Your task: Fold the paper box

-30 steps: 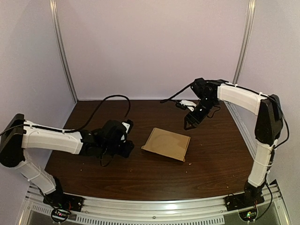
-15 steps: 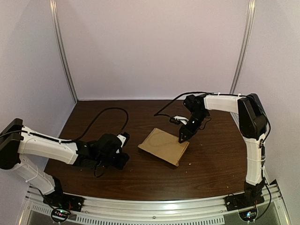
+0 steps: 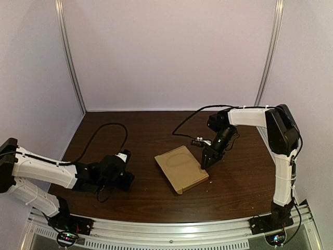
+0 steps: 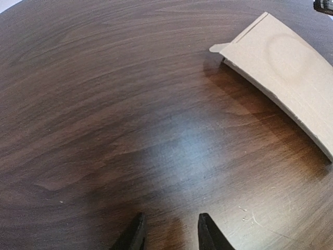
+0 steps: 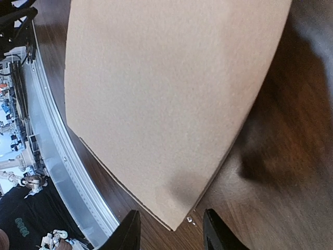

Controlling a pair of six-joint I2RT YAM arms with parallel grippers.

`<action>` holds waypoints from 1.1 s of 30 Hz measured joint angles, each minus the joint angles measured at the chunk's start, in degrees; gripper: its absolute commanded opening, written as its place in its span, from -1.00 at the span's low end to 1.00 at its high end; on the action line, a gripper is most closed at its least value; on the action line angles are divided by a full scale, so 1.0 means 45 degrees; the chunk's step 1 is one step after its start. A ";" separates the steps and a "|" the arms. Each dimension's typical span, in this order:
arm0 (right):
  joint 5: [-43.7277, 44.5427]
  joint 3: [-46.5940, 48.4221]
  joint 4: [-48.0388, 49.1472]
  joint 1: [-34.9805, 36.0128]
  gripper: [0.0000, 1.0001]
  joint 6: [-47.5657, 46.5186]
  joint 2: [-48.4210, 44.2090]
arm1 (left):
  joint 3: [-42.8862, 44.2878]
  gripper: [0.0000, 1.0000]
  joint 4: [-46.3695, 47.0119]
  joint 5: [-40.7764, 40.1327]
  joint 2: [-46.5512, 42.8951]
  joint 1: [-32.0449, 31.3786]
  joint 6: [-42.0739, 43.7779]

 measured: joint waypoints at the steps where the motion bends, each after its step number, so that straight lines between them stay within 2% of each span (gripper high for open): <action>1: 0.0010 0.0180 -0.0015 -0.0015 -0.20 0.0034 -0.0010 | -0.0015 -0.18 0.0063 -0.0005 0.0024 0.0000 -0.0160; 8: 0.0087 0.1666 0.0223 -0.0019 -0.50 0.0355 0.0321 | 0.0350 -0.23 0.0597 0.0408 0.1098 0.0000 -0.0884; 14: 0.0097 0.2127 0.0539 -0.0019 -0.61 0.0607 0.1457 | 0.1409 -0.25 0.0500 0.0869 0.2050 0.0000 -0.0976; 21: -0.0175 0.2025 0.0665 -0.0034 -0.97 0.1146 0.1627 | 0.1457 -0.25 0.0408 0.0903 0.2050 0.0000 -0.1059; 27: -0.1171 0.0481 0.1831 -0.0656 -0.99 0.2191 0.1078 | 0.1506 -0.25 0.0107 0.0879 0.2035 0.0000 -0.1054; 30: -0.1656 -0.0010 0.1972 -0.1413 -0.97 0.2599 0.1083 | 0.1506 -0.25 0.0107 0.0811 0.1972 0.0000 -0.1054; 33: -0.1219 -0.0398 0.2016 -0.2433 -0.91 0.2832 0.1379 | 0.1511 -0.24 0.0107 0.0729 0.1967 0.0000 -0.1054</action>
